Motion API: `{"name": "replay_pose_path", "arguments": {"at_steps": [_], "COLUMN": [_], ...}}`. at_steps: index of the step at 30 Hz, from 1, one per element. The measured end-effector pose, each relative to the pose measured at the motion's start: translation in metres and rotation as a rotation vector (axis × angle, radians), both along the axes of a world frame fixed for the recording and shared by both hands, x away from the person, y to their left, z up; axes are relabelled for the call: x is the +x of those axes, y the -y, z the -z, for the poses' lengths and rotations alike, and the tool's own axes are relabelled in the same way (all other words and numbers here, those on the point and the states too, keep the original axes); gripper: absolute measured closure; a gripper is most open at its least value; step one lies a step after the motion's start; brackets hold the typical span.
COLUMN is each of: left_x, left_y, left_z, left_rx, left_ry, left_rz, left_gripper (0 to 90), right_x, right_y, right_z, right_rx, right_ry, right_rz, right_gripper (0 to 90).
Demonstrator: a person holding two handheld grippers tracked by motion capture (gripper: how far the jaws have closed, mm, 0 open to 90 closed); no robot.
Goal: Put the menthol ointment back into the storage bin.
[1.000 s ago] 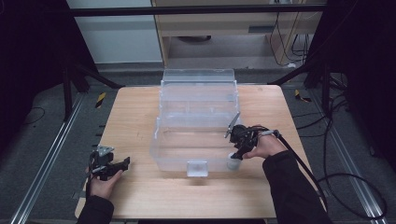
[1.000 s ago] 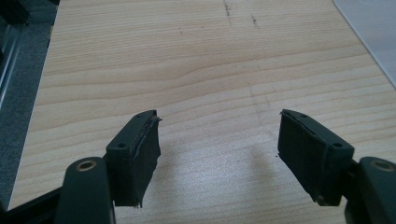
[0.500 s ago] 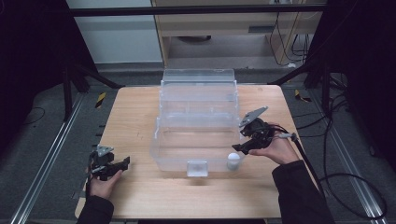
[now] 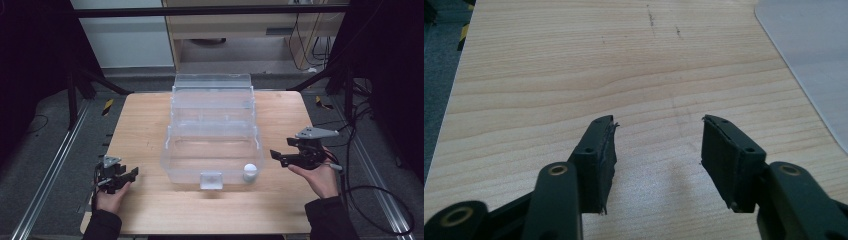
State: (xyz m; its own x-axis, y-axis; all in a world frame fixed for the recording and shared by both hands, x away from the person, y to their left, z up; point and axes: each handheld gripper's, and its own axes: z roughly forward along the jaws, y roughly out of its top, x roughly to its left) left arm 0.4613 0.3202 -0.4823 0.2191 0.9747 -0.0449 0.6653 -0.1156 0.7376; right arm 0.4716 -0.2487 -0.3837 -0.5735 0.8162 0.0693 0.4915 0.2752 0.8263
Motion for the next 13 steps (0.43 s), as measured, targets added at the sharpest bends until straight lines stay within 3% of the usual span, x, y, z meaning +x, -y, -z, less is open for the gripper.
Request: {"name": "replay_pose_path", "arguments": {"at_steps": [5,7,10,13], "left_x": [-0.001,-0.001,-0.002,-0.002], "left_y": [0.000,0.000,0.000,-0.001], "left_z": [-0.001,-0.002,-0.003,-0.002], "left_rx": [-0.003,-0.006,-0.004,-0.003], "left_ry": [0.006,0.012,0.025,0.028], "left_rz": [0.002,0.000,-0.005,-0.007], "left_gripper": [49.9,49.1,46.0,42.7], "right_x": [-0.007,-0.009,-0.013,-0.016], "right_y": [0.019,0.026,0.032,0.037], "right_z": [0.024,0.031,0.040,0.050], "right_rx": [0.051,0.041,0.071,0.055], "right_ry": [0.019,0.019,0.030,0.043], "right_rz": [0.105,0.134,0.178,0.216], "right_gripper": [19.1,16.7,15.6,14.7]}}
